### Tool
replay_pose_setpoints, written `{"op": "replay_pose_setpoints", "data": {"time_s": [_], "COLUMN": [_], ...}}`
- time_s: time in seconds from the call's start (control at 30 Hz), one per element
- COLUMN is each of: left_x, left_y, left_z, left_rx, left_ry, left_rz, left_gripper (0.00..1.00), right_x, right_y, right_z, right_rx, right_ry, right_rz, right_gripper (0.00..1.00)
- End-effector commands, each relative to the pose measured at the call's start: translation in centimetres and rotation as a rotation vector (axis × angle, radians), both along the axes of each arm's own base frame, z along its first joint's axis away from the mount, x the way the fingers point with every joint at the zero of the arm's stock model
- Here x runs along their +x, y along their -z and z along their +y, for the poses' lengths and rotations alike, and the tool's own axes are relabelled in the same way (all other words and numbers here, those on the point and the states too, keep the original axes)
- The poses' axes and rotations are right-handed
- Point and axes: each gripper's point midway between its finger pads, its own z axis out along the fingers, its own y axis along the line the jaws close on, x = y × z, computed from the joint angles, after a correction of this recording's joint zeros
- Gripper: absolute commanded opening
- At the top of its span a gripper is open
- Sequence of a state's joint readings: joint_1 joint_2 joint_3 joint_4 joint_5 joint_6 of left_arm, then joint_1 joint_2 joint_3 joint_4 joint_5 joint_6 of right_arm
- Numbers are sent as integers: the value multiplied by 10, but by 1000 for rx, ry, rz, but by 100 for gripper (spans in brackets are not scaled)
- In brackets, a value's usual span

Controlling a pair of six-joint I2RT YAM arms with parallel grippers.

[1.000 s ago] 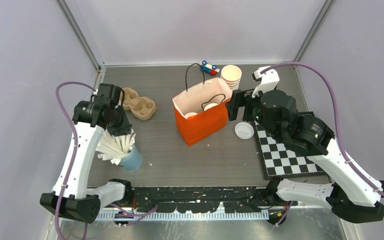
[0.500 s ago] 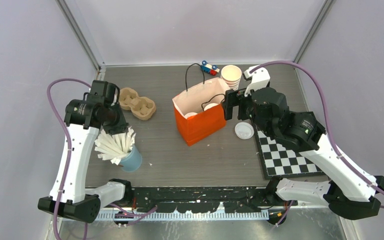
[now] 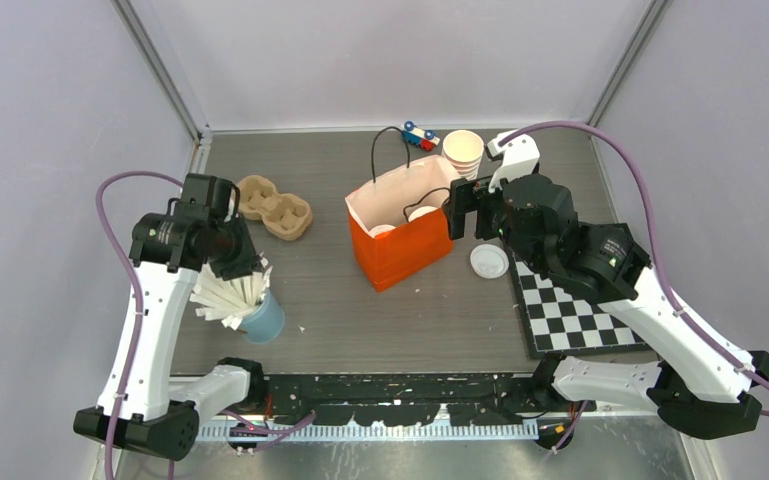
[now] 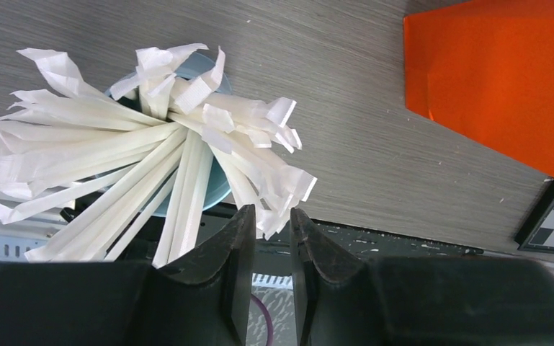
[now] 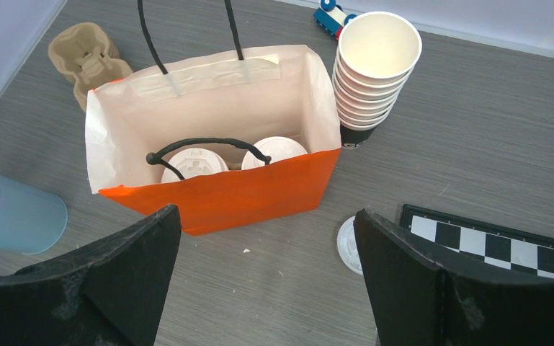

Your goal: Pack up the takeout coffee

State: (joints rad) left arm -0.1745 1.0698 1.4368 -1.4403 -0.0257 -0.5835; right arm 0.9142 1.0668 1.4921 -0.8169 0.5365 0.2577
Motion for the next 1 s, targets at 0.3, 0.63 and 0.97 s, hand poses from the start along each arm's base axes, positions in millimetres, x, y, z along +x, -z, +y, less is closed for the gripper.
{"op": "replay_pose_setpoints", "data": {"time_s": [0.3,0.63,0.97], "left_x": [15,19,22], "left_y": [-7,9,14], "left_z": [14,9,12], "left_rx": [29,-6,3], "left_ry": [-78,-92,-94], "left_rz": [-74,-49,-49], "left_gripper": [20,20,16], "right_x": [-1,-1,0], "right_y": [-22,-23,-22], "right_z": [-4,-5,-5], "right_rx": [77,74,70], "right_ry": [12,16,20], "right_rz": [-48,-52,-54], "right_gripper": [93,93,93]}}
